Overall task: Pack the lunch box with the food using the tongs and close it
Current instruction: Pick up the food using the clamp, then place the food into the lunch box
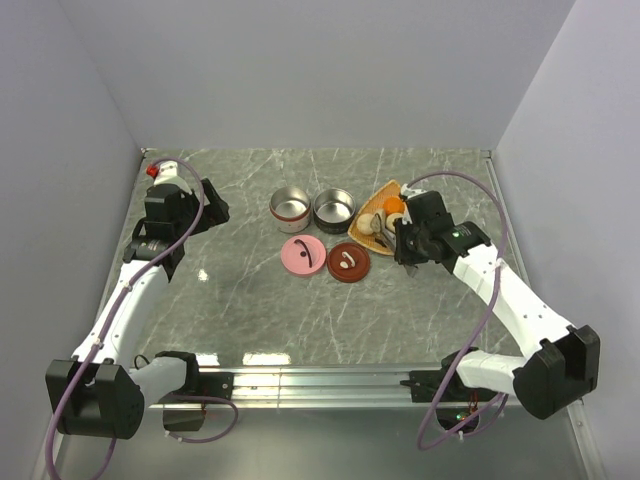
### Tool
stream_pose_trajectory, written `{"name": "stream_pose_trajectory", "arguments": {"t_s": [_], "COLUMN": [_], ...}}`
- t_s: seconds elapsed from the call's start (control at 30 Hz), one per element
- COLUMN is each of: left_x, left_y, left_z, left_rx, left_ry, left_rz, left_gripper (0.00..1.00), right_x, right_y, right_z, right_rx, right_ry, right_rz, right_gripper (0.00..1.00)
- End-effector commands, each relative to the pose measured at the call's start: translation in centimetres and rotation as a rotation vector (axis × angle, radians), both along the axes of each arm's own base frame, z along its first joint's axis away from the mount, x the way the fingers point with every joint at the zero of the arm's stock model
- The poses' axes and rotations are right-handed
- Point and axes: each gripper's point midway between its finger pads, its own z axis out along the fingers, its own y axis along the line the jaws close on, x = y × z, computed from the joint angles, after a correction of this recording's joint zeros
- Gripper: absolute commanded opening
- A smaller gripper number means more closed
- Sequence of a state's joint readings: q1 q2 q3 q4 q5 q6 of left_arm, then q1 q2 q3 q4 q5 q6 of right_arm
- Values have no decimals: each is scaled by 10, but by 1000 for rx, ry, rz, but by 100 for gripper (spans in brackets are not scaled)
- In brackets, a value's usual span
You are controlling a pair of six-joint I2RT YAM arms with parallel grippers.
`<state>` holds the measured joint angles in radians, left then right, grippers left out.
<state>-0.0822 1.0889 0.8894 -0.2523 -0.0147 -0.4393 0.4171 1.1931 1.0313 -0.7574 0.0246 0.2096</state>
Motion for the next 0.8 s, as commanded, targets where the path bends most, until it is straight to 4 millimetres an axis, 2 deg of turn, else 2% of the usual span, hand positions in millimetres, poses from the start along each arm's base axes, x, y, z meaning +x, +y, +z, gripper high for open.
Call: {"name": "stream_pose_trajectory", "arguments": {"t_s": [0.0,0.07,0.23,0.27,0.37,0.6,0.77], "left_x": [0,0,0,-1,-1,-1,-2], "left_y": [-5,-5,-5,-5,-5,-5,-5], "left_z": [16,16,16,16,14,17,17], "left_rx": [-17,-19,-20,-21,-21,-20,-20], "left_ry": [-56,-58,-58,-58,-56,-59,-59], "left_rz": [-18,-17,-16,-16,-16,-16,-16], "left_gripper": [99,99,100,99,99,100,99], "right_x": [17,19,21,24,28,37,43], "right_y": [5,5,8,10,18,45,60], "right_z": [29,44,72,83,94,90,78], "right_rx": [1,-1,-11,-6,7,21,11], "right_ry": [-93,-115,-147,-168,-179,-152,-117], "right_rz": [1,2,16,19,38,99,132], "right_gripper": [15,11,11,11,11,11,12]}}
